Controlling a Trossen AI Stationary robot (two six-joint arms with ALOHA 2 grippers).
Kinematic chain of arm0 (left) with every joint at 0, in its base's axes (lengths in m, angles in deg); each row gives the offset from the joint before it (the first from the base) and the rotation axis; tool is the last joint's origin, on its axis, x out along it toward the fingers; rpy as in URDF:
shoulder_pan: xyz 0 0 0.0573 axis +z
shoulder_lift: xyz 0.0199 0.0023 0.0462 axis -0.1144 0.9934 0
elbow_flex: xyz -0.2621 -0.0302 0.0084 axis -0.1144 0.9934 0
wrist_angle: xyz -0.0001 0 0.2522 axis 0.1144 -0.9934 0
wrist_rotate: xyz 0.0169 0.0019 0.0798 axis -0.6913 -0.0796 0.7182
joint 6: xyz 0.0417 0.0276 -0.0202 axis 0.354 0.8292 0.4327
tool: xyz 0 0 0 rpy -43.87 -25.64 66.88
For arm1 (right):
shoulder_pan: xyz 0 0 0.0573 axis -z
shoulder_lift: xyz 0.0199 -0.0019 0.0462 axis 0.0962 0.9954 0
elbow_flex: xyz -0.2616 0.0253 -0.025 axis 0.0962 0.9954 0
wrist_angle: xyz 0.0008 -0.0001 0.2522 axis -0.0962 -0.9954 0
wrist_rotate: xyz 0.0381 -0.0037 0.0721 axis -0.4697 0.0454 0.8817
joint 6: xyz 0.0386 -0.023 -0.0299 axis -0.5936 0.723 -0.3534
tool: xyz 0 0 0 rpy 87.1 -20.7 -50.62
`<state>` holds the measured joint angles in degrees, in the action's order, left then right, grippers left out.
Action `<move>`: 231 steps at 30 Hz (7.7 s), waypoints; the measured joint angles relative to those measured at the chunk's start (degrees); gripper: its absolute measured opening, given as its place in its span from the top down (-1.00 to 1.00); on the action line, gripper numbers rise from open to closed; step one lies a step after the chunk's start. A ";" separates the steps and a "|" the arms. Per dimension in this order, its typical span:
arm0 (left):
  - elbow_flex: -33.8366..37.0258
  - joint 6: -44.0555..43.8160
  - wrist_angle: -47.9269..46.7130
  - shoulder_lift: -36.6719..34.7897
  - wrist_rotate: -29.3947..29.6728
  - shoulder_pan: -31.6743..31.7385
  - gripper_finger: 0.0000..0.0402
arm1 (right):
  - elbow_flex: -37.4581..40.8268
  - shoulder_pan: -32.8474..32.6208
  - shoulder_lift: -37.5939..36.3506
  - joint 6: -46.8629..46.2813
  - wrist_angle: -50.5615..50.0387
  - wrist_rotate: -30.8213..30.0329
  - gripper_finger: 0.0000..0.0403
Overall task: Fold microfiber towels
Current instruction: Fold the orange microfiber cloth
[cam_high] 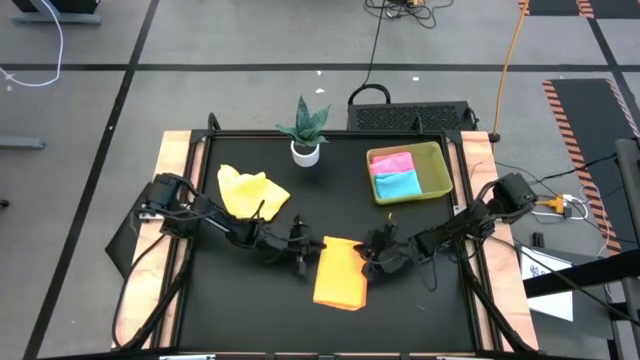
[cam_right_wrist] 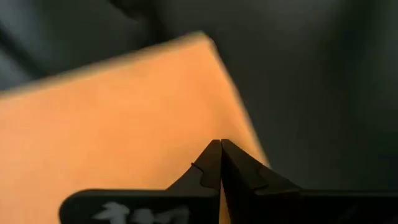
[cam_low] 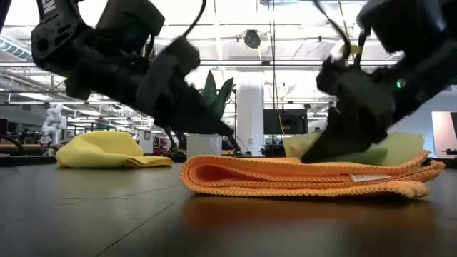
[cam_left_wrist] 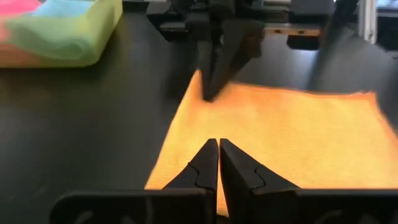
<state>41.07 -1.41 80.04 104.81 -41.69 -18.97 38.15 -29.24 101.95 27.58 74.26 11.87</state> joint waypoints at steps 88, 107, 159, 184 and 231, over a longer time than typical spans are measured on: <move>-7.83 -7.29 -9.89 8.86 10.21 -8.36 0.92 | -20.14 3.00 2.47 17.59 -11.81 1.33 0.99; -7.71 -3.58 -14.79 5.06 5.27 -12.98 0.92 | -21.39 -1.11 8.13 19.81 -10.77 -0.39 0.99; -7.75 -2.09 -24.63 -7.56 25.68 -20.38 0.92 | -21.35 -1.95 13.96 38.03 -1.51 8.35 0.81; -7.75 -3.14 -25.81 -7.56 24.50 -19.66 0.92 | -21.35 -6.87 6.83 37.61 -10.13 8.75 0.13; -7.73 10.89 -17.73 0.05 10.66 -13.45 0.33 | -17.28 -4.14 4.85 35.24 -15.91 11.80 0.95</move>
<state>33.34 9.48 62.31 104.86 -31.02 -32.42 20.87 -33.38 106.80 62.82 58.35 23.67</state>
